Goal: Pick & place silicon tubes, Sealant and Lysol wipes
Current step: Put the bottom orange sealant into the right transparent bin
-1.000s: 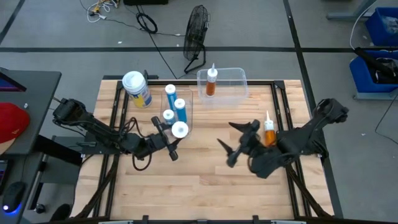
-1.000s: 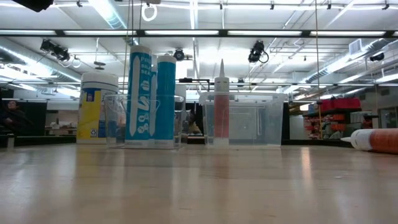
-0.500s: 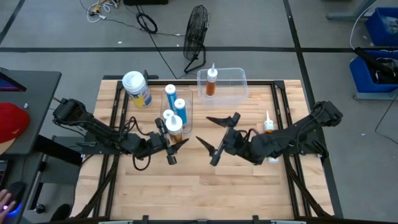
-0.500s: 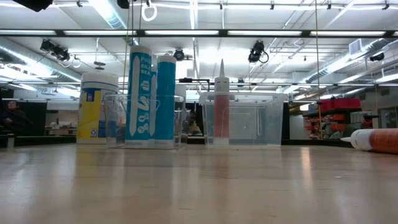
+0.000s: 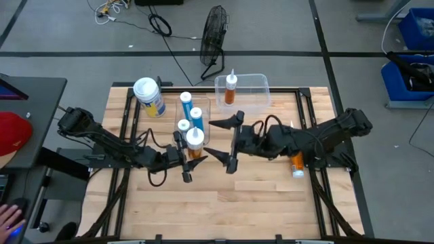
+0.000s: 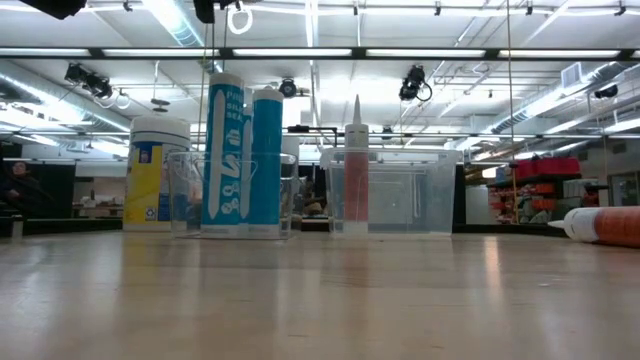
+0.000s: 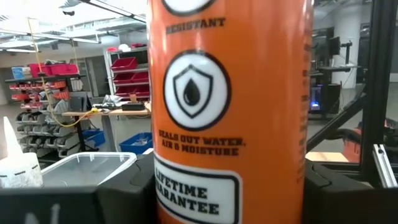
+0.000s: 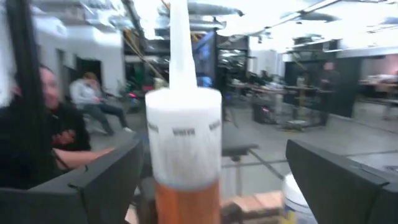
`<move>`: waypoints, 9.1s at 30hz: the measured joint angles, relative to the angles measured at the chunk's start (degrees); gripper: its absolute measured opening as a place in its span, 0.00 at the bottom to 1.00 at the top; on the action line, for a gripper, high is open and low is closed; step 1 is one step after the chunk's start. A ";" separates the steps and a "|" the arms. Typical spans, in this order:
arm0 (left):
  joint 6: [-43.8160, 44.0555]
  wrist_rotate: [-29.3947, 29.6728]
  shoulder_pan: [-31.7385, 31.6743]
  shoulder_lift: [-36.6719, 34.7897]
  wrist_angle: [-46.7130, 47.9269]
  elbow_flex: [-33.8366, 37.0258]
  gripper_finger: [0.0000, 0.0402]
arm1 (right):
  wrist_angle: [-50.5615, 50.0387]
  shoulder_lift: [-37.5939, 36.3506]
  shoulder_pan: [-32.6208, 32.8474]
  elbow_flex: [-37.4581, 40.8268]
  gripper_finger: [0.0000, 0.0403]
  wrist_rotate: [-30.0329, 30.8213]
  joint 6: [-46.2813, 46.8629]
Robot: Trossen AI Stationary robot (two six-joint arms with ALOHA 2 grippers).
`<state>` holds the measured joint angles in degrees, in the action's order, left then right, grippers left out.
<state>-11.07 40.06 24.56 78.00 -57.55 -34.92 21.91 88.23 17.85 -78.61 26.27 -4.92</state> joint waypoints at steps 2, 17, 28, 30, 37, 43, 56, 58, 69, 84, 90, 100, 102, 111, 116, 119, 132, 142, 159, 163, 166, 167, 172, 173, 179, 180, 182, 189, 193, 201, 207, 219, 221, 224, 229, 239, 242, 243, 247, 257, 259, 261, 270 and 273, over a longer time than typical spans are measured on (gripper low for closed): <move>0.06 -0.01 0.00 0.00 0.11 0.00 0.53 | 0.78 0.00 -1.25 0.00 0.98 -4.00 1.27; 3.45 -2.05 -1.96 0.00 1.98 0.00 0.53 | 7.45 4.27 -5.98 -0.02 0.97 -18.58 4.80; 5.33 -2.51 -2.87 0.02 4.87 0.02 0.53 | 4.29 5.40 -6.21 -3.83 0.89 -18.31 3.21; 5.26 -2.68 -2.86 0.02 4.84 0.02 0.53 | 2.27 5.38 -6.21 -4.68 0.85 -18.66 4.05; 5.22 -2.76 -2.86 0.02 4.83 0.02 0.53 | 0.31 5.35 -6.72 -4.90 0.70 -19.03 5.59; 5.29 -2.27 -2.86 0.02 5.11 0.02 0.53 | 0.05 5.35 -6.89 -4.90 0.55 -18.68 5.00; 5.72 -2.31 -2.91 0.09 6.61 0.04 0.55 | -2.43 5.31 -6.77 -4.90 0.51 -18.57 4.97; 5.70 -2.82 -2.91 0.11 6.11 0.00 0.61 | -3.22 5.32 -6.71 -4.89 0.51 -18.53 5.22; 5.46 -1.51 -2.89 0.02 3.92 -0.02 0.75 | -4.96 5.50 -5.59 -4.70 0.51 -13.28 5.61; 4.39 2.89 -2.80 -0.13 2.80 -0.02 0.76 | -7.57 2.94 -2.29 -4.83 0.51 -0.61 3.16; 5.14 3.28 -2.81 -0.13 2.35 0.00 0.76 | -11.52 2.23 0.30 -4.90 0.51 7.10 1.58; 6.22 4.58 -2.12 -0.15 2.81 0.01 0.73 | -15.27 0.95 2.73 -4.87 0.51 16.30 1.38; 6.27 5.40 -1.65 -0.16 3.05 0.02 0.73 | -17.26 0.06 2.95 -4.87 0.51 18.36 2.53; 5.95 8.00 0.99 -0.15 3.73 0.02 0.73 | -26.63 -3.42 3.98 -4.87 0.51 30.91 4.26; 6.52 8.00 2.37 -0.17 5.10 0.02 0.73 | -35.03 -5.39 2.91 -4.87 0.51 37.41 8.80; 7.91 8.00 2.45 -0.17 6.43 0.04 0.73 | -39.44 -6.87 1.98 -4.87 0.51 40.71 11.59; 10.88 7.97 2.40 -0.15 9.50 0.04 0.73 | -65.78 -11.75 -4.84 -4.87 0.51 49.74 32.24; 10.91 7.78 2.40 -0.15 10.09 0.04 0.73 | -69.62 -12.15 -11.53 -4.87 0.51 48.30 35.71; 10.65 7.76 2.40 -0.15 14.96 0.04 0.73 | -28.64 -12.87 -23.11 -4.79 0.51 -1.33 -0.75; 11.94 7.68 2.40 -0.15 16.91 0.04 0.73 | -24.87 -14.73 -22.99 -4.79 0.51 -9.32 -5.96; 11.94 6.40 2.40 -0.15 17.16 0.04 0.73 | -26.39 -16.32 -23.40 -4.79 0.51 -9.74 -8.78; 11.93 6.23 2.41 -0.15 17.14 0.04 0.73 | -27.46 -16.67 -24.07 -4.79 0.51 -9.36 -9.04; 11.96 6.21 2.43 -0.15 17.14 0.04 0.73 | -33.53 -17.94 -29.65 -4.79 0.51 -9.07 -7.24; 11.96 6.23 2.43 -0.15 17.15 0.04 0.73 | -33.84 -17.94 -30.80 -4.79 0.51 -9.52 -6.50; 11.91 6.22 2.43 -0.15 17.15 0.04 0.73 | -33.45 -17.66 -35.47 -4.53 0.51 -13.77 -5.24; 11.91 6.21 2.43 -0.15 17.15 0.04 0.73 | -33.04 -17.66 -36.02 -4.06 0.51 -14.19 -4.98; 11.89 6.20 2.43 -0.15 17.23 0.04 0.73 | -32.72 -17.66 -37.45 -3.06 0.51 -14.96 -4.15; 11.09 6.20 2.43 -0.15 17.32 0.04 0.73 | -23.13 -18.01 -44.07 7.96 0.51 -17.28 -0.97; 10.35 6.25 2.20 -0.15 17.23 0.04 0.73 | -15.23 -18.21 -47.57 14.18 0.51 -18.84 1.55; 9.58 6.41 1.32 -0.15 17.15 0.04 0.73 | -9.66 -18.45 -53.71 22.64 0.51 -19.88 5.76; 8.85 6.40 -0.05 -0.15 17.11 0.04 0.73 | -2.28 -17.21 -56.63 27.92 0.51 -22.86 6.95; 8.77 6.36 -1.05 -0.15 17.13 0.04 0.73 | 11.02 -9.25 -60.57 34.12 0.51 -24.49 10.29; 8.37 6.39 -1.11 -0.15 17.12 0.04 0.73 | 10.93 -7.15 -60.57 34.33 0.51 -24.66 10.27; 8.24 6.38 -1.09 -0.15 17.12 0.04 0.73 | 12.13 -4.97 -60.59 34.34 0.51 -24.59 10.22; 8.24 6.38 -1.09 -0.15 17.13 0.04 0.73 | 12.66 -2.21 -60.57 34.32 0.51 -24.77 9.85; 7.44 6.38 -1.09 -0.15 17.13 0.04 0.73 | 14.79 0.16 -60.57 34.54 0.51 -24.18 8.48; 7.44 6.36 -1.09 -0.15 17.13 0.04 0.73 | 18.73 0.75 -60.55 36.02 0.51 -24.17 8.71; 7.45 6.36 -1.09 -0.15 17.13 0.04 0.73 | 20.20 1.01 -60.55 36.60 0.51 -24.18 8.79; 7.45 6.36 -1.09 -0.15 17.13 0.04 0.73 | 24.13 1.05 -60.55 39.35 0.51 -24.18 9.22; 7.38 6.37 -1.09 -0.15 17.13 0.04 0.73 | 26.10 1.03 -60.53 41.07 0.51 -24.18 9.09; 7.39 6.38 -1.09 -0.15 17.11 0.04 0.73 | 26.02 1.03 -60.53 41.07 0.51 -24.18 9.03; 7.39 6.38 -1.09 -0.15 17.11 0.04 0.73 | 25.93 1.03 -60.53 41.07 0.51 -24.18 9.01; 7.39 6.38 -1.09 -0.15 17.12 0.04 0.73 | 25.23 0.94 -60.53 41.07 0.54 -24.21 9.78; 7.39 6.37 -1.09 -0.15 17.11 0.04 0.73 | 25.08 0.92 -60.53 41.07 0.57 -24.21 10.00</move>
<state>-3.68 46.43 23.46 77.84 -40.45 -34.87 47.00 89.14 -42.68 -37.54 2.07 5.08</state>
